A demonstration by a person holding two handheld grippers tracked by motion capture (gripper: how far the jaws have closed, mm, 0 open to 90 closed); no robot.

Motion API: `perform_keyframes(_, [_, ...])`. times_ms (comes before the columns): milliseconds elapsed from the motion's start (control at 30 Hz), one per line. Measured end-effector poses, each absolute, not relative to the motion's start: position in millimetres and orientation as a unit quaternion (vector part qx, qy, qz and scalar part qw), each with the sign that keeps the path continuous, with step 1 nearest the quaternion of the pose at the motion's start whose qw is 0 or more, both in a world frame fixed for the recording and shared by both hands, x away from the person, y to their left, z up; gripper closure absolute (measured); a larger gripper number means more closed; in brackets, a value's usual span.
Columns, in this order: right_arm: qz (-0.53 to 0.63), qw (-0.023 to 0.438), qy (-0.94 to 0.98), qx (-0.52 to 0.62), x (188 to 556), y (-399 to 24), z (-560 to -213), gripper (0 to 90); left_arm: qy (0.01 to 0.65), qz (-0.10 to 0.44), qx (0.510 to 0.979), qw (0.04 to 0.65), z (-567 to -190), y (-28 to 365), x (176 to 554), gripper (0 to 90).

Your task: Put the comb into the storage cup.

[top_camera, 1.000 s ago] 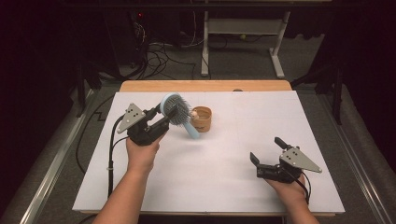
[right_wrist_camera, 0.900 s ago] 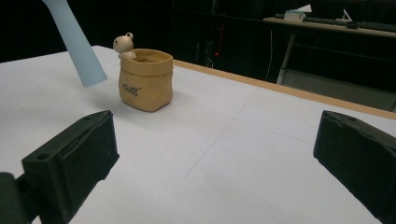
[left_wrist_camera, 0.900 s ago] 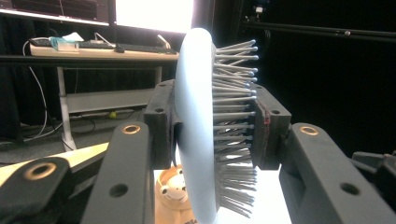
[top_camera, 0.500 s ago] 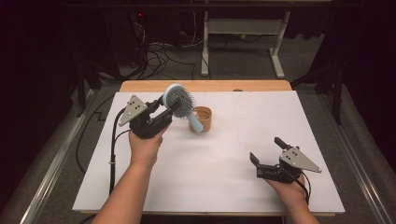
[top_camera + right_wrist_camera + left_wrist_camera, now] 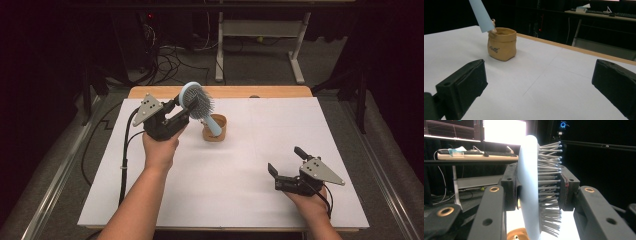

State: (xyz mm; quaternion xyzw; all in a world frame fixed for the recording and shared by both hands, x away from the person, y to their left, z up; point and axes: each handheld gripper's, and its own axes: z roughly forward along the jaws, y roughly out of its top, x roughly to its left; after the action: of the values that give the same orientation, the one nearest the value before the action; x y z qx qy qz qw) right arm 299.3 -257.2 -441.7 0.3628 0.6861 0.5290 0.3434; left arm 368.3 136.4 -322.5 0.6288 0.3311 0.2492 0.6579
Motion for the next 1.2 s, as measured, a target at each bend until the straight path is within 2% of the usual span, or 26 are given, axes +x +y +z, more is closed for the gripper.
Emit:
perform_keyframes(700, [0.530,0.344,0.685,0.362,298.6,-257.5,-441.5,0.4,0.333,0.250,0.617,0.668,-312.2,130.9,381.1,59.5])
perform_keyframes(1200, [0.532,0.345,0.684,0.360,298.9,-257.1,-441.1,0.4,0.348,0.261,0.619,0.654,-321.0,125.8,395.3,59.5])
